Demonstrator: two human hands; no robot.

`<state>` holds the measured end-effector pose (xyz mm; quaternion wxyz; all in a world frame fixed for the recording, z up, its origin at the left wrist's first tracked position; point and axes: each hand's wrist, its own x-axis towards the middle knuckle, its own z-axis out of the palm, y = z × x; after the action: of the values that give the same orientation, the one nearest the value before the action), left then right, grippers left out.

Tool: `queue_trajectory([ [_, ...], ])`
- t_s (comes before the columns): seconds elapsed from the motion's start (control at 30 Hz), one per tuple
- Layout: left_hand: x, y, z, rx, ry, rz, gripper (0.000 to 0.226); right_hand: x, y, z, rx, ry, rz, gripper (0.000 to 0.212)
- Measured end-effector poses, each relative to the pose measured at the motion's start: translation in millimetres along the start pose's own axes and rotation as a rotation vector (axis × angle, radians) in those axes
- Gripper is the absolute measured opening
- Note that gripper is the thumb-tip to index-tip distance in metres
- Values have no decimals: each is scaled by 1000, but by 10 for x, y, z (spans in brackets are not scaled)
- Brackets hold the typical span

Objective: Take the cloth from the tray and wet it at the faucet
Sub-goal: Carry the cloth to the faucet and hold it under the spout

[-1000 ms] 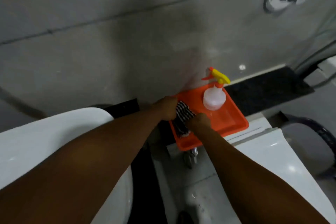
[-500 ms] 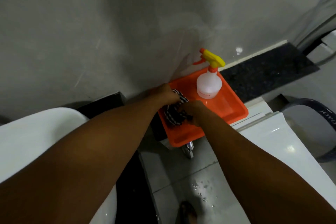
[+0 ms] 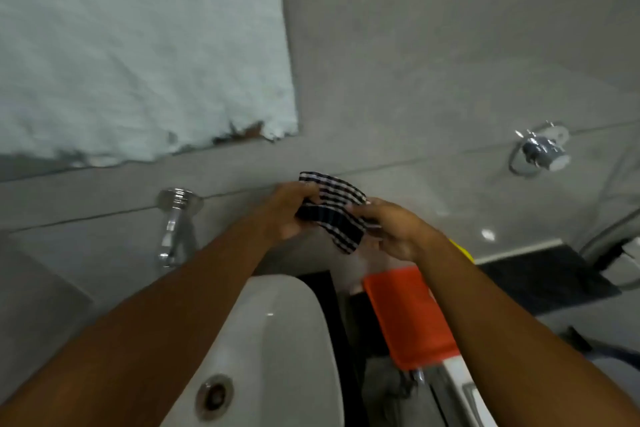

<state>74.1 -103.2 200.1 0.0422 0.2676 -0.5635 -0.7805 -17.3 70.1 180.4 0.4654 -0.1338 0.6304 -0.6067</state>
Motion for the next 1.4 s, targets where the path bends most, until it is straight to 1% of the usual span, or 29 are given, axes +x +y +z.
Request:
queue_trajectory([
  [0.07, -338, 310, -158, -52, -14, 62, 42, -32, -137, 311, 52, -100, 30, 29],
  [0.13, -722, 575, -437, -85, 1, 126, 52, -57, -280, 740, 116, -260, 29, 39],
  [0.2, -1044, 801, -768, -141, 65, 187, 56, -53, -473, 1197, 184, -330, -2, 34],
  [0.3, -1407, 978, -1369, -103, 256, 248, 46, -29, -706, 1850, 163, -309, -16, 19],
  [0.37, -1532, 936, -1731, -50, 371, 239, 39, 41, -713, 2178, 54, -237, -27, 14],
  [0.43, -1543, 777, -1964, 157, 535, 187, 33, 164, -590, 2406, -91, -83, -49, 19],
  [0.53, -1493, 398, -2018, 717, 798, 121, 52, 315, -275, 2589, -100, 118, -20, 18],
  [0.6, -1456, 214, -1904, 858, 909, 250, 51, 393, -130, 2627, -20, 154, -17, 15],
  [0.63, -1412, 167, -1846, 886, 907, 294, 50, 414, -96, 2635, -5, 173, -51, 16],
  [0.67, -1354, 157, -1786, 885, 870, 295, 52, 427, -67, 2628, -66, 222, -145, 20],
  [0.7, -1287, 172, -1739, 856, 802, 270, 56, 441, -38, 2595, -259, 308, -319, 26],
  [0.77, -1153, 241, -1662, 717, 657, 207, 56, 482, 52, 2412, -890, 510, -814, 33],
  [0.8, -1099, 275, -1661, 595, 630, 166, 55, 515, 67, 2294, -1148, 557, -1054, 33],
  [0.83, -1046, 292, -1693, 435, 606, 93, 55, 565, 56, 2174, -1333, 558, -1202, 36],
  [0.9, -1027, 282, -1798, 45, 482, -33, 55, 722, 27, 1933, -1591, 543, -1272, 52],
  [0.93, -1027, 242, -1851, -73, 435, -59, 53, 820, 24, 1818, -1684, 547, -1273, 60],
  [0.97, -999, 206, -1886, -90, 417, -68, 51, 919, 34, 1721, -1758, 545, -1289, 67],
  [1.0, -966, 175, -1886, 11, 449, -48, 50, 1010, 54, 1647, -1810, 547, -1317, 72],
  [1.03, -912, 188, -1875, 251, 491, -29, 49, 1097, 83, 1597, -1837, 561, -1351, 76],
  [1.07, -843, 213, -1808, 590, 542, -52, 47, 1176, 103, 1572, -1842, 584, -1392, 79],
  [1.1, -809, 243, -1720, 1006, 571, -122, 48, 1256, 112, 1562, -1831, 615, -1441, 80],
  [1.13, -786, 267, -1643, 1246, 519, -163, 52, 1332, 117, 1563, -1815, 648, -1488, 81],
  [1.17, -734, 267, -1604, 1316, 471, -191, 55, 1402, 127, 1569, -1799, 675, -1532, 81],
  [1.2, -709, 282, -1572, 1287, 504, -233, 55, 1459, 139, 1570, -1787, 692, -1568, 82],
  [1.23, -653, 324, -1604, 1155, 537, -242, 51, 1504, 146, 1567, -1775, 705, -1600, 83],
  [1.27, -687, 358, -1693, 828, 528, -206, 44, 1535, 140, 1566, -1761, 716, -1625, 85],
  [1.33, -794, 332, -1864, 61, 356, -135, 36, 1560, 131, 1576, -1733, 720, -1650, 85],
  [1.37, -825, 306, -1922, -157, 277, -133, 40, 1562, 140, 1574, -1726, 713, -1650, 84],
  [1.4, -849, 305, -1933, -183, 233, -150, 42, 1567, 150, 1571, -1721, 708, -1650, 83],
])
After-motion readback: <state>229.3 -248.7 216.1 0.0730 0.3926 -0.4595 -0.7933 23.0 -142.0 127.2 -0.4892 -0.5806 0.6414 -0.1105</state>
